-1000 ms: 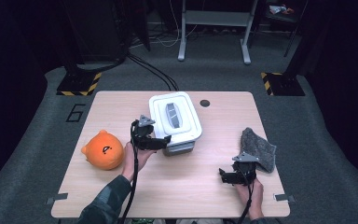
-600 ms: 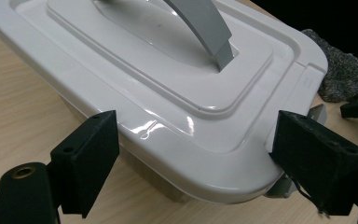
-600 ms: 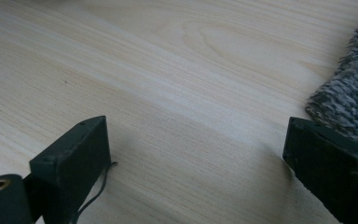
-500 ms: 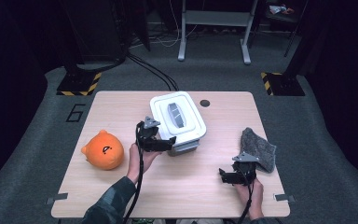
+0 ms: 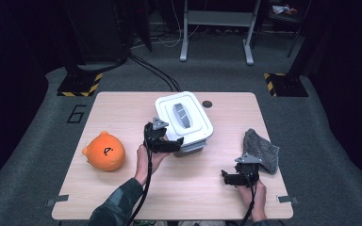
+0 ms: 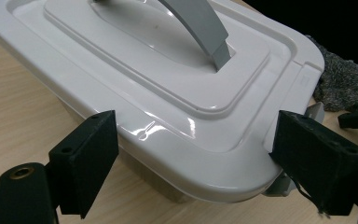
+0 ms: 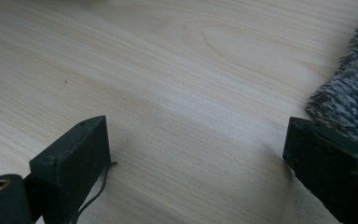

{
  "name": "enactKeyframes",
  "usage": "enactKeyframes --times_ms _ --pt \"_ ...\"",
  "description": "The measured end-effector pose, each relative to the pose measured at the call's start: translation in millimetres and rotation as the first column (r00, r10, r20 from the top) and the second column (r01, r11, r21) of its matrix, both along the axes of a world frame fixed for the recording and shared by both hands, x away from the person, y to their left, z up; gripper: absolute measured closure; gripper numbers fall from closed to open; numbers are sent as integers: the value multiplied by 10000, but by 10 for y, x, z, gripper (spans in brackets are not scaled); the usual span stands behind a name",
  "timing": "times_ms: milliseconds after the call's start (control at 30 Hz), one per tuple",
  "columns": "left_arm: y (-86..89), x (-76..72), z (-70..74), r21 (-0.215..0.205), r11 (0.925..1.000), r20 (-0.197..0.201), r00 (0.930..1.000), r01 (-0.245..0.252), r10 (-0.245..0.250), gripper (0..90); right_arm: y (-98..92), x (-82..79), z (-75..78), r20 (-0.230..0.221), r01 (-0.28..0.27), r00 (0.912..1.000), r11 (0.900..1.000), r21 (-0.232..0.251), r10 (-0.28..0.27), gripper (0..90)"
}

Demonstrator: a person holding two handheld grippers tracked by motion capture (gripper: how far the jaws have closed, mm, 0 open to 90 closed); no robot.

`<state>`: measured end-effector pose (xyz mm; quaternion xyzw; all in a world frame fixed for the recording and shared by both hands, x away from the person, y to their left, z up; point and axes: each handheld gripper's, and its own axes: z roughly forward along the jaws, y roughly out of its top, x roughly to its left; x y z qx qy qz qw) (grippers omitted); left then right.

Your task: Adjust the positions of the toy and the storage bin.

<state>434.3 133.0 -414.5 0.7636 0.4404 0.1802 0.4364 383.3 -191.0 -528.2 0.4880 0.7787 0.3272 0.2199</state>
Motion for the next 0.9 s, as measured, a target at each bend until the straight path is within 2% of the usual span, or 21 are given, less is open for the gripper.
enactKeyframes --times_ms 333,900 --pt "-120 3 -18 -207 9995 26 9997 -245 246 144 0 2 -2 65 -10 10000 10000 -29 11 64" --pt "-324 53 -12 -28 9998 101 9997 -209 209 143 -1 3 -2 28 -44 10000 10000 10 44 64"
